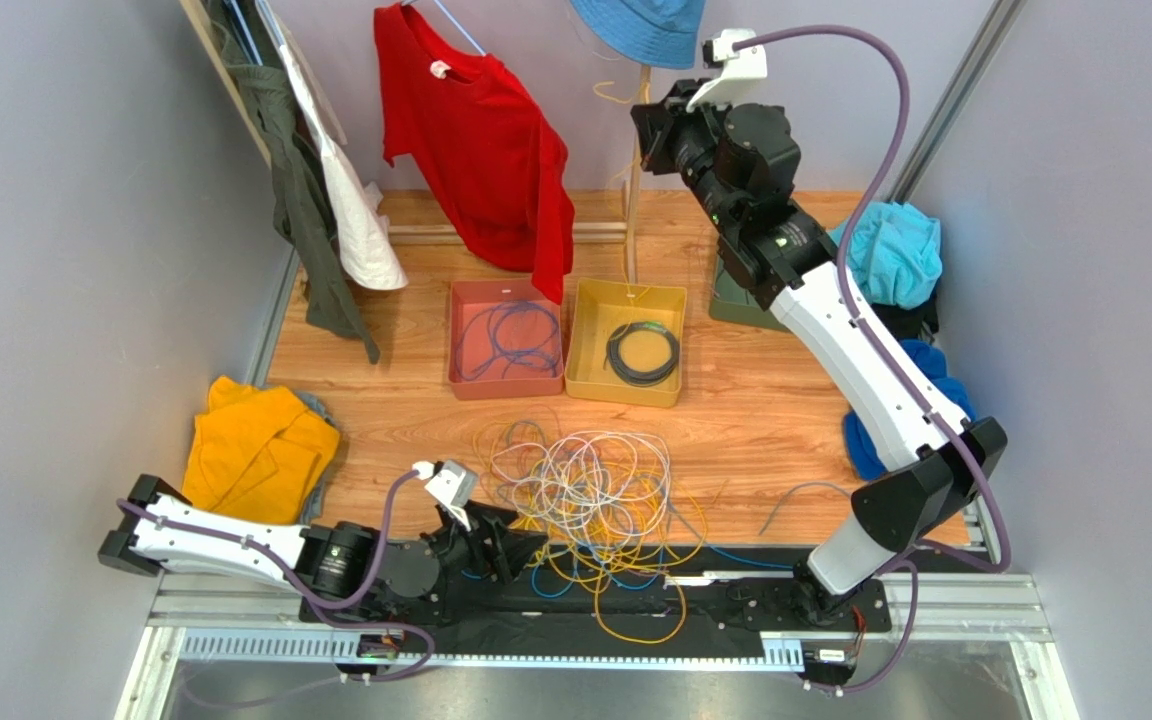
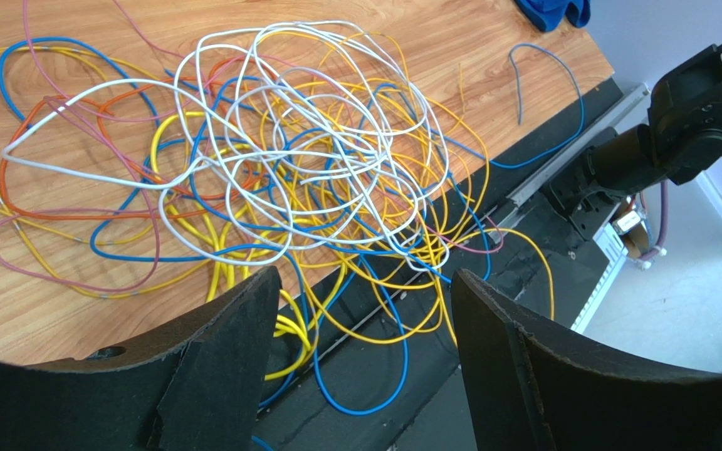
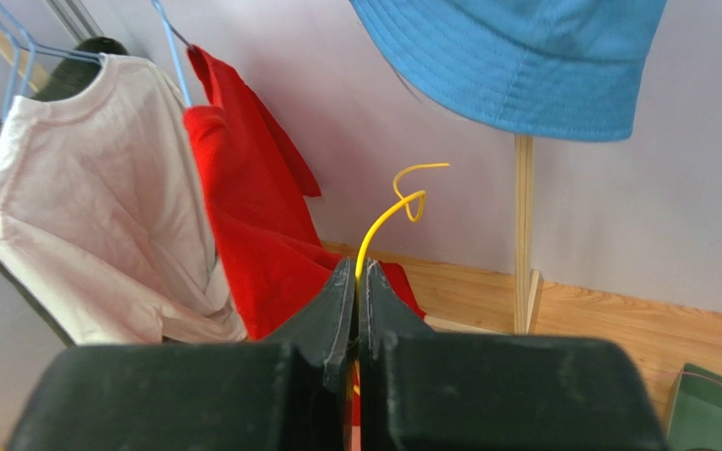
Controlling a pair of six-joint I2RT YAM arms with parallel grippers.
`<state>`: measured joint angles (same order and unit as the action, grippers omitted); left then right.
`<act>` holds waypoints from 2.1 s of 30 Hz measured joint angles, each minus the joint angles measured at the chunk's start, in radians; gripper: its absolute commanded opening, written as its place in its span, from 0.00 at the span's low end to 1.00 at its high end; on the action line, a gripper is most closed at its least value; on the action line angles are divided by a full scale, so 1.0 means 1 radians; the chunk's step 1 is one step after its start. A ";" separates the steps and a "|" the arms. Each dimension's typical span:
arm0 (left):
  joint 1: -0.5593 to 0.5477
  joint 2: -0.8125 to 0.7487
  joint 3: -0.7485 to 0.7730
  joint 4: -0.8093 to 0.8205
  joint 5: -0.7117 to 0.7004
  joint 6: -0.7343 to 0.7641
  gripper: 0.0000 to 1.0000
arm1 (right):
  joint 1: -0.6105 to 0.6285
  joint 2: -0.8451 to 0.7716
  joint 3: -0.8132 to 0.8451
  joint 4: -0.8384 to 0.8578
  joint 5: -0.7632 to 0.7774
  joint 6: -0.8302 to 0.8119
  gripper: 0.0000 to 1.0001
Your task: Untangle the cables
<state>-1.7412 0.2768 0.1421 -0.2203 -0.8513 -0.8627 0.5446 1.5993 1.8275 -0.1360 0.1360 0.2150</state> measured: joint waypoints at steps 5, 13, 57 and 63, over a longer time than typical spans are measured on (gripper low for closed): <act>0.000 0.003 -0.006 0.000 0.000 -0.006 0.76 | -0.013 0.000 -0.140 0.063 -0.009 0.040 0.00; 0.000 0.048 -0.007 0.010 0.003 -0.029 0.76 | -0.016 -0.049 -0.499 0.206 -0.009 0.100 0.00; 0.000 0.078 0.040 -0.062 -0.027 -0.055 0.77 | 0.226 -0.619 -1.281 0.130 0.167 0.248 0.76; 0.000 0.037 0.085 -0.166 -0.075 -0.078 0.77 | 0.385 -0.621 -1.407 0.092 0.175 0.285 0.75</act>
<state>-1.7416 0.3134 0.2272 -0.3859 -0.9260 -0.9409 0.9291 0.9783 0.4206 -0.0441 0.3111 0.4995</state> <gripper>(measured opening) 0.771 0.762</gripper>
